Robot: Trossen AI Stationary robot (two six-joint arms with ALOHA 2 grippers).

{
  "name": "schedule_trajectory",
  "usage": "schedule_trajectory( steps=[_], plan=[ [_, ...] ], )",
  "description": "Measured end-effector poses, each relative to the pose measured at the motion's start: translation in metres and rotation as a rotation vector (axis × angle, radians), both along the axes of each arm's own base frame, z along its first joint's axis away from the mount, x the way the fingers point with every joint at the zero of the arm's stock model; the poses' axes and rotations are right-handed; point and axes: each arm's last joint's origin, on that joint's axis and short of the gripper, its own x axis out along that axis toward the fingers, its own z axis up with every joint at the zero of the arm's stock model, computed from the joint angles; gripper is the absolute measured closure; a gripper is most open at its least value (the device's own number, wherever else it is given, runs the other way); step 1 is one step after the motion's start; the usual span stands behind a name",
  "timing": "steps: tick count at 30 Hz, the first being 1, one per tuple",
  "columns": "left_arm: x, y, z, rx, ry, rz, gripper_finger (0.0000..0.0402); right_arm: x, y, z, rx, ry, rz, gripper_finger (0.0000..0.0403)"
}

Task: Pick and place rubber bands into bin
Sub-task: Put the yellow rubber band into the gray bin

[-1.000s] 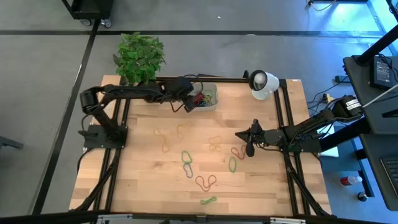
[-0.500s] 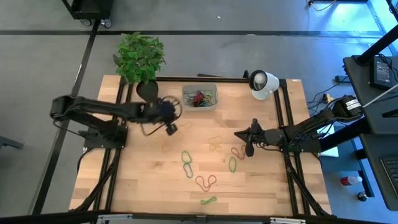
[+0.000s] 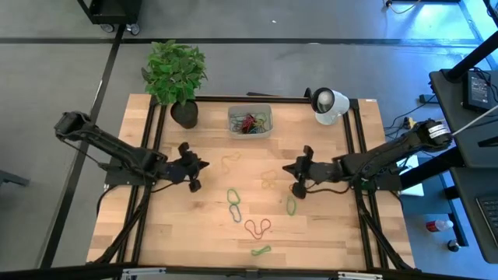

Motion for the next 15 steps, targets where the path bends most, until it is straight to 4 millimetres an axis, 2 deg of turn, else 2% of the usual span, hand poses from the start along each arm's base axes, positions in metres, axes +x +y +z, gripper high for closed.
schedule_trajectory(
  steps=[3,7,11,15],
  plan=[
    [-0.005,-0.001,-0.01,0.08,-0.01,-0.02,0.0401,0.016,0.005,0.005,-0.006,0.075,-0.009,0.0392],
    [-0.007,0.006,-0.025,0.089,-0.109,-0.077,0.04,0.04,0.008,0.005,-0.003,0.158,-0.023,0.0371],
    [-0.009,0.018,-0.034,0.087,-0.214,-0.158,0.04,0.065,0.007,-0.003,0.025,0.256,0.008,0.0346],
    [-0.011,0.03,-0.041,0.04,-0.247,-0.214,0.04,0.087,0.002,-0.015,0.036,0.321,0.017,0.0321]
  ],
)
